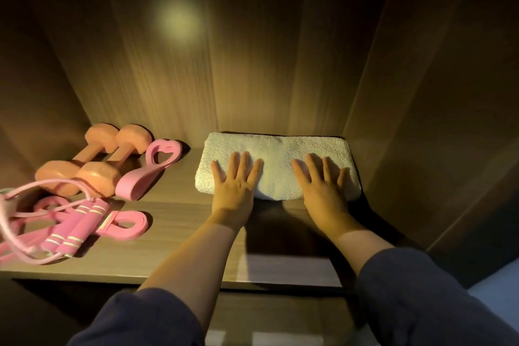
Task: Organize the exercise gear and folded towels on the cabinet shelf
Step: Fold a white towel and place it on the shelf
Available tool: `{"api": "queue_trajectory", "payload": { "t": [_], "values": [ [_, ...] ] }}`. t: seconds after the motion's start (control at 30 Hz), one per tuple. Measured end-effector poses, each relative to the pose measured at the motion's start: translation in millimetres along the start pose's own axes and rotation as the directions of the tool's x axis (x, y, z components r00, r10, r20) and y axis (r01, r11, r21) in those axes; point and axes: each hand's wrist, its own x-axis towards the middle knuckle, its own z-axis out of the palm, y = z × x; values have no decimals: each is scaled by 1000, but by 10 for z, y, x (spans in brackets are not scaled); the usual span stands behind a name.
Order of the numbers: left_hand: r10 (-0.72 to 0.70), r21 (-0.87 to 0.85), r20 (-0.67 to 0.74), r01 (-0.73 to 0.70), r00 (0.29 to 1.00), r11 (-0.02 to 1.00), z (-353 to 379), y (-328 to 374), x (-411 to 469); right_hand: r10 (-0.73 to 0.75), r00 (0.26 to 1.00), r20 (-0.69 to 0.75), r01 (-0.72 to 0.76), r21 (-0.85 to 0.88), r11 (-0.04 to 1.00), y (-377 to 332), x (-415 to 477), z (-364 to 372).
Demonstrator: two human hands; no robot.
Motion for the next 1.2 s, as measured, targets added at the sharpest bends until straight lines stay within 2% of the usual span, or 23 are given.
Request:
{"api": "queue_trajectory", "payload": {
  "t": [0.33, 0.47, 0.57, 0.83, 1.0, 1.13, 1.2],
  "values": [
    [18, 6, -50, -17, 999, 1000, 91, -48, 57, -5, 1000, 3, 5, -25, 1000, 54, 84, 49],
    [11, -11, -68, -12, 998, 1000, 95, -81, -1, -21, 1000, 15, 20, 45, 999, 174, 120, 10],
    [-30, -6, -51, 30, 998, 1000, 95, -57, 4, 3, 1000, 18, -3, 11, 1000, 229, 153, 23],
    [-28, 35, 3, 28, 1000, 999, 62, -98, 115, -7, 998, 55, 6, 23, 1000, 221, 232, 54],
    [129, -82, -148, -142, 981, 986, -3, -117, 179, -93, 994, 50, 86, 125, 988, 153, 262, -27],
    [87, -76, -87, -94, 992, 993, 2, -117, 191, -113, 992, 57, 105, 122, 987, 145, 247, -34],
    [87, -92, -112, -97, 990, 991, -49, -113, 245, -102, 994, 32, 93, 220, 971, 200, 282, -77]
  ]
}}
